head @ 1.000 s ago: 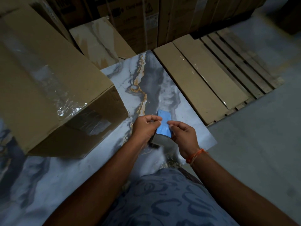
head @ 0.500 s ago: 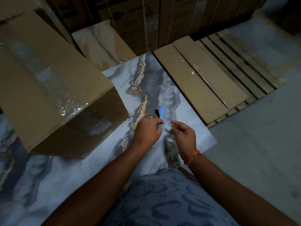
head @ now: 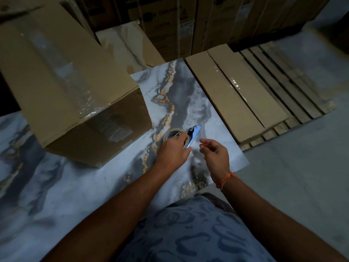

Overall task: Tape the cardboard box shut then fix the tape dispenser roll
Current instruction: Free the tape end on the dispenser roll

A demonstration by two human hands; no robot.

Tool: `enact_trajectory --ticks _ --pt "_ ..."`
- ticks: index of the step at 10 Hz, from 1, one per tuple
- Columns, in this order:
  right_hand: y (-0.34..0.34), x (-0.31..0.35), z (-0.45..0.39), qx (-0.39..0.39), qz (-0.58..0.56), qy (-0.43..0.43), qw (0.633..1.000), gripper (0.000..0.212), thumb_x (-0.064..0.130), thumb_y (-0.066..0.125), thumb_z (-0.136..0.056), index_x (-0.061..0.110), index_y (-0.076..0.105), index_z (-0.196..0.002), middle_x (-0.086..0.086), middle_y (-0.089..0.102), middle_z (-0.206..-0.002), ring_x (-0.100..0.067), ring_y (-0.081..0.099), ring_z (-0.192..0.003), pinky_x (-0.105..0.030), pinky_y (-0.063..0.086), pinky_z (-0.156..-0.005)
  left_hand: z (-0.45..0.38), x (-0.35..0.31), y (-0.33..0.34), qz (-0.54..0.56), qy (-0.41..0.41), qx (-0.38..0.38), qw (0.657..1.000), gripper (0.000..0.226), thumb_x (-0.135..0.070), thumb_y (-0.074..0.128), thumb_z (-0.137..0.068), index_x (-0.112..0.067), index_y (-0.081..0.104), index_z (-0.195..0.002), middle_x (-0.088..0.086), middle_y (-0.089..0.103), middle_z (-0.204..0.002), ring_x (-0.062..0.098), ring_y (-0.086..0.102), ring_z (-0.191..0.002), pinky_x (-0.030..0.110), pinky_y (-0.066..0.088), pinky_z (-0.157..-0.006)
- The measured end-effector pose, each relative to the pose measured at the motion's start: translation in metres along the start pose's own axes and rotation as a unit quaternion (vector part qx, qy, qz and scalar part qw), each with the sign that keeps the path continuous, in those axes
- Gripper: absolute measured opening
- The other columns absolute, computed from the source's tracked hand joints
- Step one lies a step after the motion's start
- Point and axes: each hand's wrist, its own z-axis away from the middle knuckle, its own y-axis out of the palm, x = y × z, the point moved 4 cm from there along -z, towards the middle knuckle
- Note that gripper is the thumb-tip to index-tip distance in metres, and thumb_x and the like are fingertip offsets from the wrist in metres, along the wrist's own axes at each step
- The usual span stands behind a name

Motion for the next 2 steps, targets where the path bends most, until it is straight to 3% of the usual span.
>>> enact_trajectory --ticks 1,2 --pt "-0.001 0.006 0.001 0.032 0.047 -0.053 0.997 0.02 0.006 0.065 -0.091 0.02 0.075 -0.101 0.0 0.076 -0.102 -0.014 0.071 -0.099 -0.036 0.057 -0.094 0.017 -0.004 -0.015 -0.018 -0.021 -0.052 0.998 0.025 -0.031 0.065 -0.092 -0.016 0.062 -0.112 0.009 0.071 -0.1 0.03 0.068 -0.087 0.04 0.055 -0.069" --pt "0.0 0.022 0.006 0.058 0.12 -0.123 0.983 0.022 0.008 0.065 -0.09 0.015 0.074 -0.109 -0.001 0.075 -0.104 -0.013 0.07 -0.098 -0.039 0.057 -0.096 0.035 -0.008 -0.03 -0.032 -0.058 -0.109 0.992 0.033 -0.031 0.064 -0.092 -0.016 0.065 -0.122 0.011 0.072 -0.112 0.032 0.068 -0.099 0.041 0.055 -0.081"
